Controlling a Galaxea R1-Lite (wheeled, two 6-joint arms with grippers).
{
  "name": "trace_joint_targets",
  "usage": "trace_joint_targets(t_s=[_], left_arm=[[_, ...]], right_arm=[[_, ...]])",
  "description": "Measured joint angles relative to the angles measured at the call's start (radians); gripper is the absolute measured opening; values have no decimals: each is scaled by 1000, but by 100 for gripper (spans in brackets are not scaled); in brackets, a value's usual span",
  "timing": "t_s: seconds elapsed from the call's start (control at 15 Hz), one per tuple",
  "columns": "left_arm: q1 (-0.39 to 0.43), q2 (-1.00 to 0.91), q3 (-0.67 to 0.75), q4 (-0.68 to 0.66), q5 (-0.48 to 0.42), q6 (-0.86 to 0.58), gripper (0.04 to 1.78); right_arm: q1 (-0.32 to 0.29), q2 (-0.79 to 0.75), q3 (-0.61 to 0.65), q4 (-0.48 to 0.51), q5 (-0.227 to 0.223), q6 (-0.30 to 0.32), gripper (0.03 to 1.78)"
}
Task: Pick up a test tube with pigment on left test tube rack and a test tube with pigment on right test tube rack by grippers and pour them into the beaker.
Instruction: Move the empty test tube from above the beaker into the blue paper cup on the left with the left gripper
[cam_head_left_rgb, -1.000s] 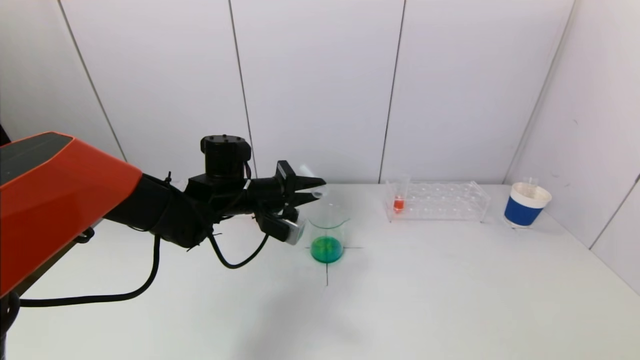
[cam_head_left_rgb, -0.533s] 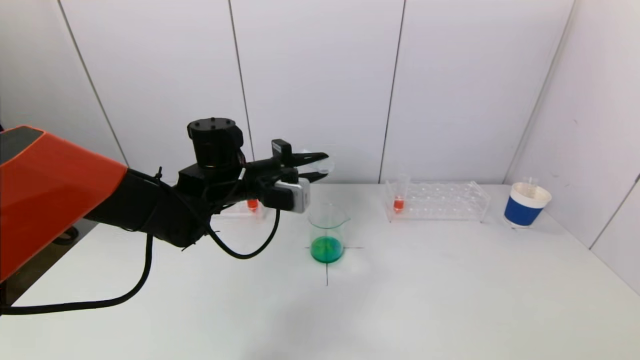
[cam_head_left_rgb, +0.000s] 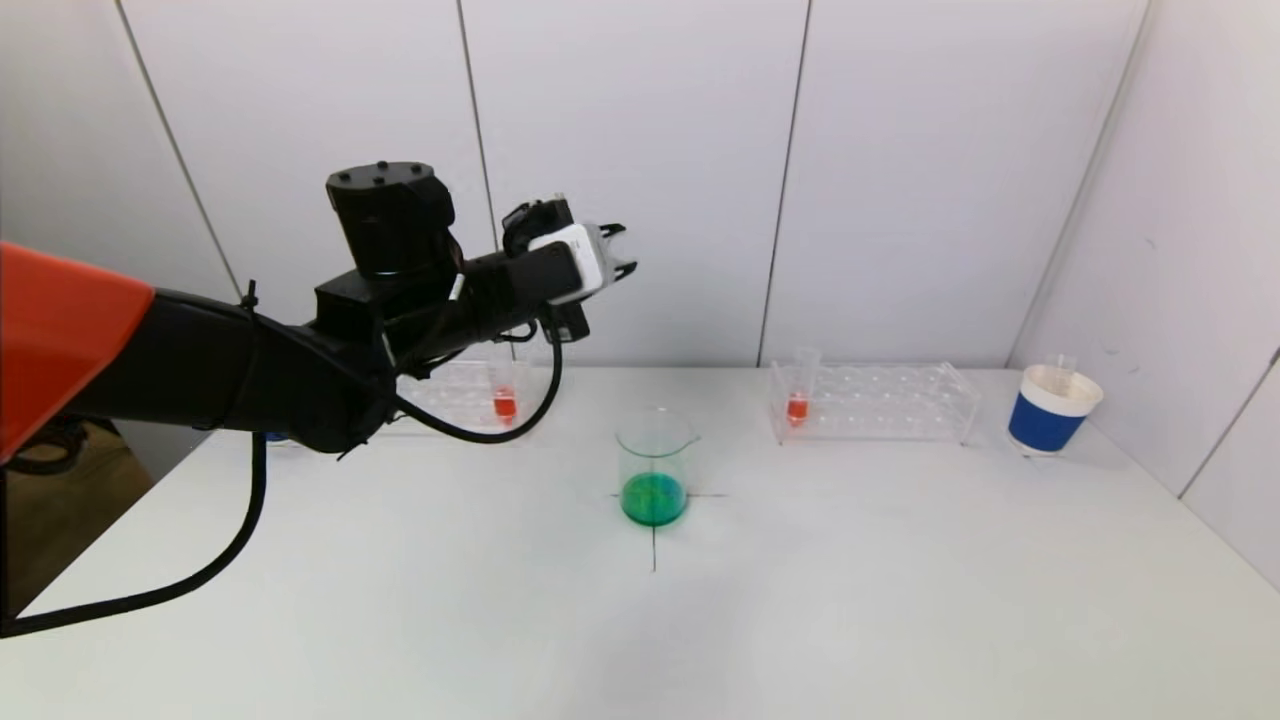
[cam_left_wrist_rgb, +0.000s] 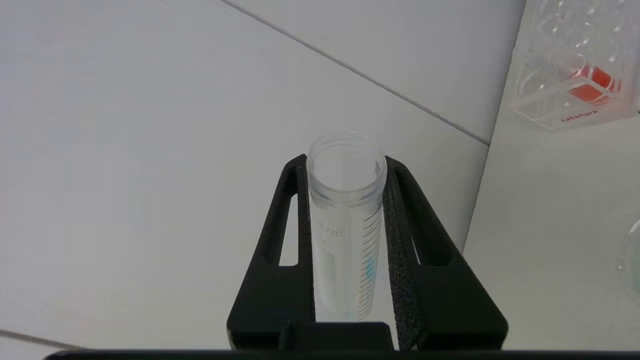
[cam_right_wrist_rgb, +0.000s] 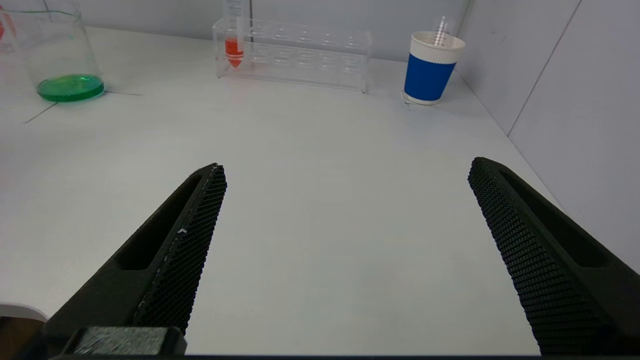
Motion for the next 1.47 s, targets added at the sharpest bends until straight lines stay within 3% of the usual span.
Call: trace_joint_targets(t_s=[0.67, 1.0, 1.47], left_arm=[[44, -138, -140, 287, 349, -438, 44], [166, -144, -288, 447, 433, -619, 44], [402, -88, -375, 455, 509, -759, 44]], right_arm=[[0, 0, 0, 0, 0, 0, 176], [0, 0, 0, 0, 0, 0, 176], [0, 0, 0, 0, 0, 0, 176]])
